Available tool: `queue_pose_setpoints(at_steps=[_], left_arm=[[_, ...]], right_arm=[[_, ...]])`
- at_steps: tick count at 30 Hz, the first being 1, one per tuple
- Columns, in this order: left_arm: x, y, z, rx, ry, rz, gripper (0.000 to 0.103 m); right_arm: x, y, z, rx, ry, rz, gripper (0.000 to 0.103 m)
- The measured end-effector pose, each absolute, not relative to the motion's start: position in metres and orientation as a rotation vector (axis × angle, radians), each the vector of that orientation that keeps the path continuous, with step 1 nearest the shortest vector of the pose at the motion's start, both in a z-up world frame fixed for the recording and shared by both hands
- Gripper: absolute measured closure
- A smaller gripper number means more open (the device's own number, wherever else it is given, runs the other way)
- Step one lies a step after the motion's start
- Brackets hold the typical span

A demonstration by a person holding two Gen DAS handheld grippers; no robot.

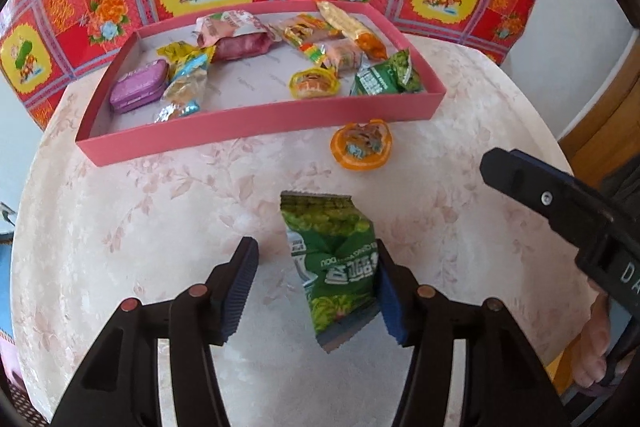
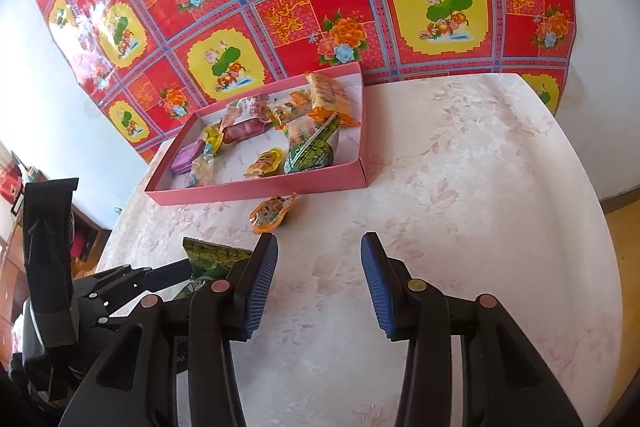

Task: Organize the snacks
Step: 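Close the left gripper on the green pea snack bag, then grasp the orange jelly cup with the right gripper while the left holds the green bag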

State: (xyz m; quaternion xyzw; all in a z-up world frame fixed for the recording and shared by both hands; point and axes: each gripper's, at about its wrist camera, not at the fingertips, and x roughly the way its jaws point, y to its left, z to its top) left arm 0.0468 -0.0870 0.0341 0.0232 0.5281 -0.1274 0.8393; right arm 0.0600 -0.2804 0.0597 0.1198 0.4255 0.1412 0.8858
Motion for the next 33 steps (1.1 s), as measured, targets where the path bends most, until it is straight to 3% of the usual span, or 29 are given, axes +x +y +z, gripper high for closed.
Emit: queue_pose_setpoints(at_steps=[2, 33], left_arm=[[0.045, -0.088, 0.034, 0.056, 1.098, -0.278, 0.062], [0.053, 0.001, 0.039, -0.105, 1.033, -0.104, 0.065]], right_arm=[[0.06, -0.281, 0.058, 0.252, 0.89, 0.292, 0.058], [0.095, -0.226, 0.041, 0.14, 0.975, 0.315, 0.058]])
